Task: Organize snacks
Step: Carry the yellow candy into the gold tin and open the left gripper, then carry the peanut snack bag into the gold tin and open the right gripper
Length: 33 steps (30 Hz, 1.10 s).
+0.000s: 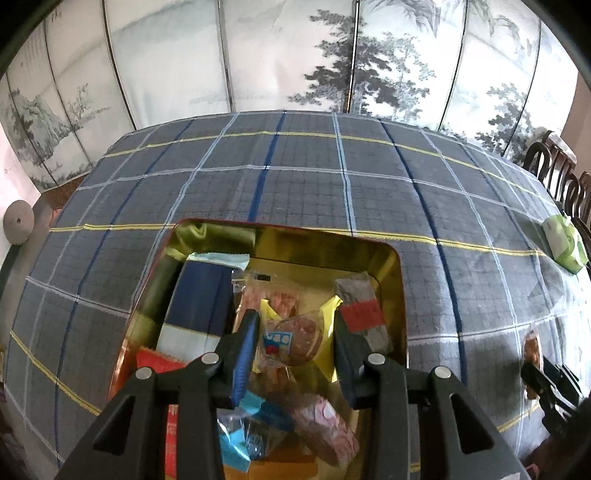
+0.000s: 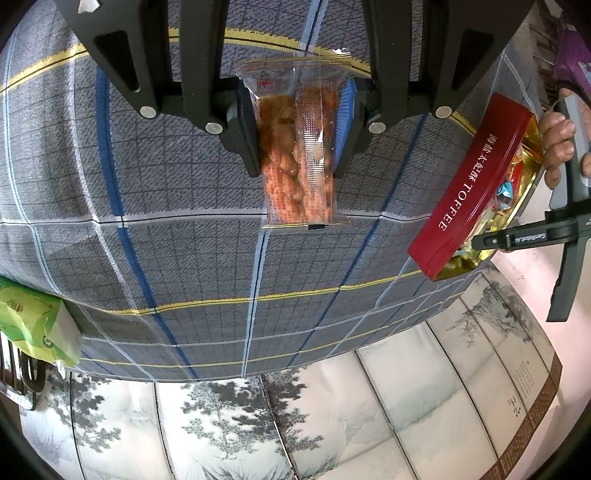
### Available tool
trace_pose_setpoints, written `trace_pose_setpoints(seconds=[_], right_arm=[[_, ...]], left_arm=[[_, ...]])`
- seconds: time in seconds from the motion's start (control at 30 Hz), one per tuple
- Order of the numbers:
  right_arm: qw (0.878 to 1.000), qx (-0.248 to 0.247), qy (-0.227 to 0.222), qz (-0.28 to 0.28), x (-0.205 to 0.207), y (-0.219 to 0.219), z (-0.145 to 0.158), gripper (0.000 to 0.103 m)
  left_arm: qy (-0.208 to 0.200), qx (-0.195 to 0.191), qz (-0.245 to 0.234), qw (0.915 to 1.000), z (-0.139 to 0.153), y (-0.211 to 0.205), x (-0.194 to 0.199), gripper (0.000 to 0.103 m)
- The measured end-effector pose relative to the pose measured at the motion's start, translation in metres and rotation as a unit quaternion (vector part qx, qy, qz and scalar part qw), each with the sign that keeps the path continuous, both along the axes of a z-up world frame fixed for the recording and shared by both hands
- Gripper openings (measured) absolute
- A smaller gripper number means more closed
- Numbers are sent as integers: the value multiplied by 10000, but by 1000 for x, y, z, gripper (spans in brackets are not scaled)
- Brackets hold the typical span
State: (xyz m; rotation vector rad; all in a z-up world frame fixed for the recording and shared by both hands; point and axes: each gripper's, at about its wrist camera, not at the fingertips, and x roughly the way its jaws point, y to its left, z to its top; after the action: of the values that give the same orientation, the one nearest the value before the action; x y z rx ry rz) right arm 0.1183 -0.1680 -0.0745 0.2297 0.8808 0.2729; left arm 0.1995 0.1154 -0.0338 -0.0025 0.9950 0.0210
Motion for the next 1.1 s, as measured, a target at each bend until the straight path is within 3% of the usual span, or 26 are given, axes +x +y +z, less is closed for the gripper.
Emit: trace_pose_setpoints(seconds=[0.7, 0.93, 1.1], right_arm=[[10000, 2, 15, 8, 1, 0, 0, 34], [10000, 1, 14, 7, 1, -1, 0, 34], [10000, -11, 6, -6, 1, 0, -1, 35]], left_arm=[[324, 85, -76, 9994, -10, -4, 13, 46], [76, -85, 168, 9998, 2, 7, -1, 47], [-150, -177, 311, 9992, 17, 17, -23, 58]])
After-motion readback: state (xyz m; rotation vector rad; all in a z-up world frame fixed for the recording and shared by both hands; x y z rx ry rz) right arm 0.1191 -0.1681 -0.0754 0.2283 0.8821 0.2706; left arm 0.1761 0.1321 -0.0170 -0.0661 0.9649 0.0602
